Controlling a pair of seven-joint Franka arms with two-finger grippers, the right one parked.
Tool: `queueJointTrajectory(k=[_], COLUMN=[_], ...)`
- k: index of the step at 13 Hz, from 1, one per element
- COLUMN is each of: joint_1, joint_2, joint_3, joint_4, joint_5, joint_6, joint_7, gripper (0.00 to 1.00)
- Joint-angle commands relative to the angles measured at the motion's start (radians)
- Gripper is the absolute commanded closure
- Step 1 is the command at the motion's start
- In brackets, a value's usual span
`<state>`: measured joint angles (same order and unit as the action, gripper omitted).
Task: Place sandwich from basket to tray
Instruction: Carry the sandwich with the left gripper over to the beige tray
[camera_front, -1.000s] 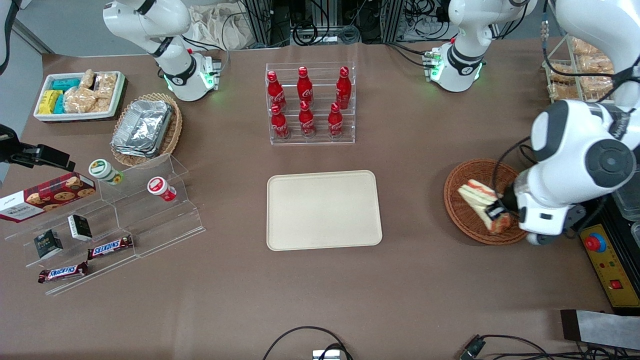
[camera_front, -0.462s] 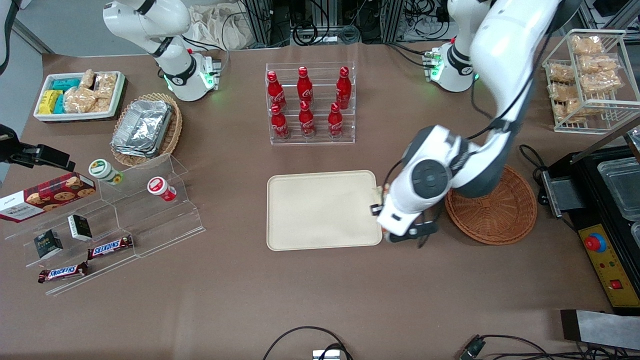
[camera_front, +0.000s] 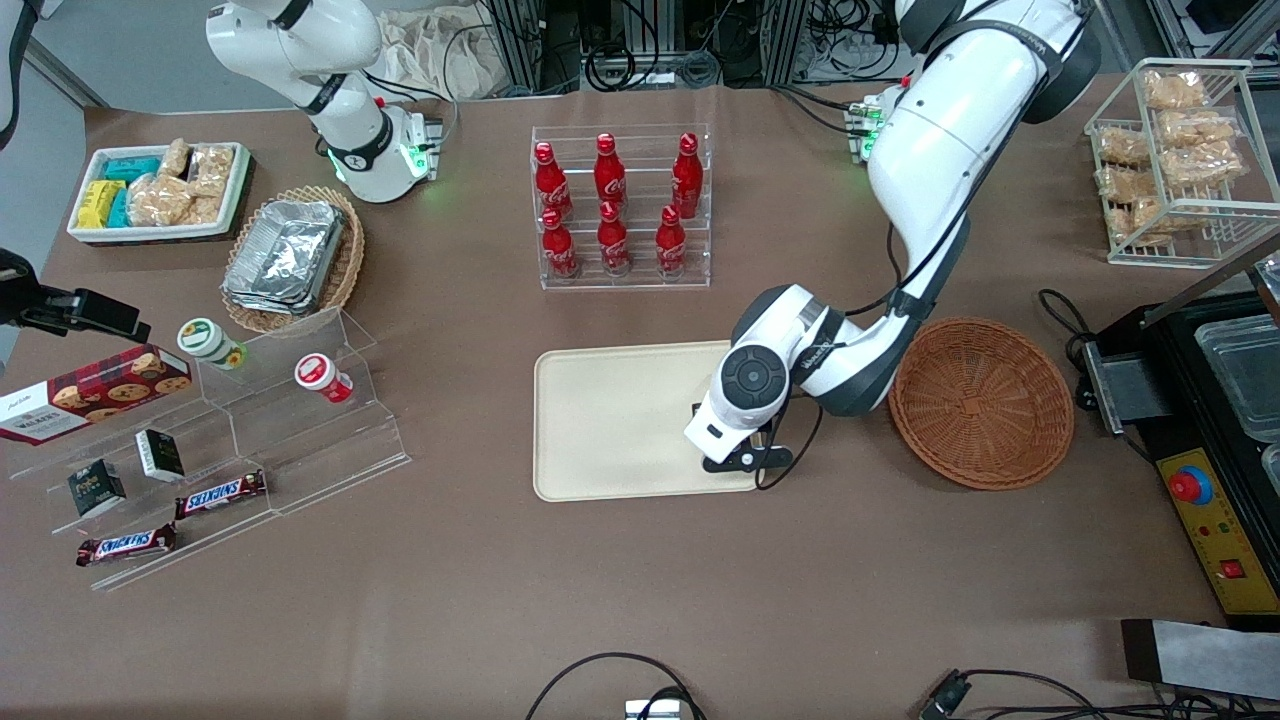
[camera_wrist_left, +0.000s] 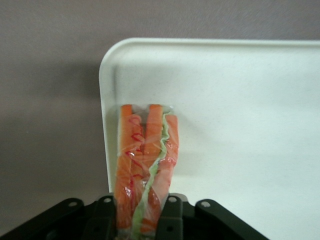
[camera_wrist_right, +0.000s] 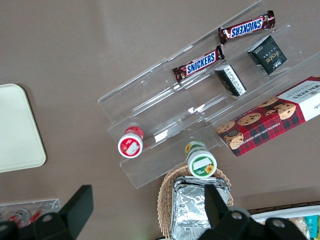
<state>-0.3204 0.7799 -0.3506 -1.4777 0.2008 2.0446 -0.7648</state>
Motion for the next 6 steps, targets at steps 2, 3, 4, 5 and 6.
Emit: queueJointTrajectory(k=[2, 3, 4, 5, 6], joint_1=[-0.009, -0.008, 0.0, 0.003, 0.013], joint_2=[-0.016, -0.036, -0.057, -0.085, -0.12], joint_3=[0.009, 0.009, 0.009, 0.012, 0.018], joint_4=[0.037, 0.037, 0.037, 0.039, 0.039], joint_5=[0.017, 0.013, 0.009, 0.008, 0.008], joint_6=[-0.026, -0.033, -0.053, -0.081, -0.102], joint_7=[-0.004, -0.004, -0.004, -0.004, -0.004], gripper=[0.0, 0.0, 0.0, 0.0, 0.0])
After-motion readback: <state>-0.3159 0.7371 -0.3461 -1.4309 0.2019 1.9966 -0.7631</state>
